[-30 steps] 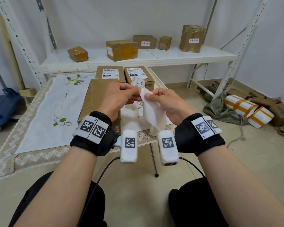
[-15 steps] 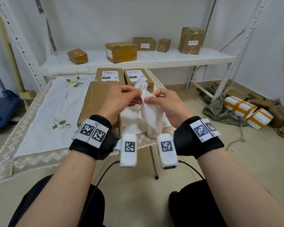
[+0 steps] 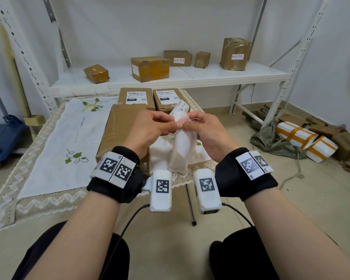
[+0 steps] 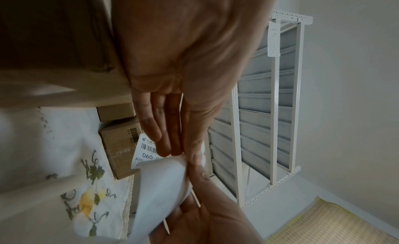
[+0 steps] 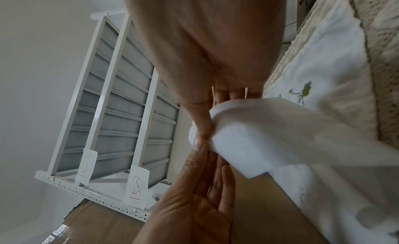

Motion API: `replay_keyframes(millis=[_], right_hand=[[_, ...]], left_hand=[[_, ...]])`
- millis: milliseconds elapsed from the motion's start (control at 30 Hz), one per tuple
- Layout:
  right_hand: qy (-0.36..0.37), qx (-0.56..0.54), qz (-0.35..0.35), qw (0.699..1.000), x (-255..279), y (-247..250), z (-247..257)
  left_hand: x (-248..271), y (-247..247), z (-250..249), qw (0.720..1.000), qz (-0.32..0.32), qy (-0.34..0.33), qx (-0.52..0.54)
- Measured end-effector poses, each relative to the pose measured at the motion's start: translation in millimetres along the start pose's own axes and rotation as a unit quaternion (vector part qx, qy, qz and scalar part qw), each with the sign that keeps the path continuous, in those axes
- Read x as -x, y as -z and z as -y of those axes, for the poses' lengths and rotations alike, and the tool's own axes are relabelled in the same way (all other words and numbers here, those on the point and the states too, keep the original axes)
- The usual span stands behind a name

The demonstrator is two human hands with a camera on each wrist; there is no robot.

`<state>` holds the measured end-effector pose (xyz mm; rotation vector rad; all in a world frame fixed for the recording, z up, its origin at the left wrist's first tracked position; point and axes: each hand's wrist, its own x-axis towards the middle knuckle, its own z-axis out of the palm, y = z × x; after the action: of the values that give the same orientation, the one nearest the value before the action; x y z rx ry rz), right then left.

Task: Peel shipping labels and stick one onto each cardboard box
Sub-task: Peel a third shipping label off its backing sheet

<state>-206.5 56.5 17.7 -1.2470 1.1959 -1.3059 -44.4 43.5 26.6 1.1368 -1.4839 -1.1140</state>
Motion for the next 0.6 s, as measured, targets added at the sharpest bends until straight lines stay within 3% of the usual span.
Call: replay_keyframes(millis=[600], right_hand=[[0.000, 0.011, -0.014, 1.000, -4.7, 4.7, -1.2]], left_hand=[[-2.0, -0.4, -0.5, 1.000, -0.002, 0.015, 0.026]])
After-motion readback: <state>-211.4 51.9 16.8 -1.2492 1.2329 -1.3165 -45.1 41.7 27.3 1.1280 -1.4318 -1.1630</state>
